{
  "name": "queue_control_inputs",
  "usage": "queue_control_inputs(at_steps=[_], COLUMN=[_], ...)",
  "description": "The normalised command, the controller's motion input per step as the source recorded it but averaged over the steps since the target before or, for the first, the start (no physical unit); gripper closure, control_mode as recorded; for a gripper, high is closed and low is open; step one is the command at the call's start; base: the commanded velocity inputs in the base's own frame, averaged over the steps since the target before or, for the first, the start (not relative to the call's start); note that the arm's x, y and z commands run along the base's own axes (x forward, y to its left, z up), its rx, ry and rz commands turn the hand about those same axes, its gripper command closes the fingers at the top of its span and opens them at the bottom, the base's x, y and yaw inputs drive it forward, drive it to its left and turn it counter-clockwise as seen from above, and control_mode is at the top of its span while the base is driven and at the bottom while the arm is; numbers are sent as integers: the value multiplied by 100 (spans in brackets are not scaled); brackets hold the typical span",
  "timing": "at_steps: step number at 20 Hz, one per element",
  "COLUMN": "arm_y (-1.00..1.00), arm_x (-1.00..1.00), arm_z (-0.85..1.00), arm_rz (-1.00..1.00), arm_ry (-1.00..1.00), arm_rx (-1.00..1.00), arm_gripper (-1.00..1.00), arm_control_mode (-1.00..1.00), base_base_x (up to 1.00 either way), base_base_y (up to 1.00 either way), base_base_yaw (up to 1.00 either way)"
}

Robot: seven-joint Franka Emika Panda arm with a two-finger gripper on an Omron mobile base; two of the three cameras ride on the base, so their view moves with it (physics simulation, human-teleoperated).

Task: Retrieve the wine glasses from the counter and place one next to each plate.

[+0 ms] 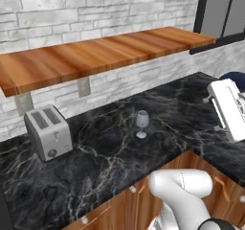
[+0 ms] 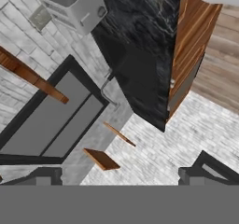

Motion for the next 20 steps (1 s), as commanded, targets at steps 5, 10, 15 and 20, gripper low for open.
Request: queue_control_inputs(at_steps=[5,10,15,20], arm_y=[0,0,-7,-23], arm_x=[0,0,17,31], arm_z=[0,0,-4,-32], arm_rz=[0,0,0,-5], arm_ry=[0,0,6,23], arm_rx=[0,0,2,3], arm_gripper=[-100,-100,-100,-100], arm_control_mode=[100,100,-100,-100], base_base_x=[1,20,24,0], base_base_y=[-8,0,0,0], base_base_yaw=[44,31,2,0])
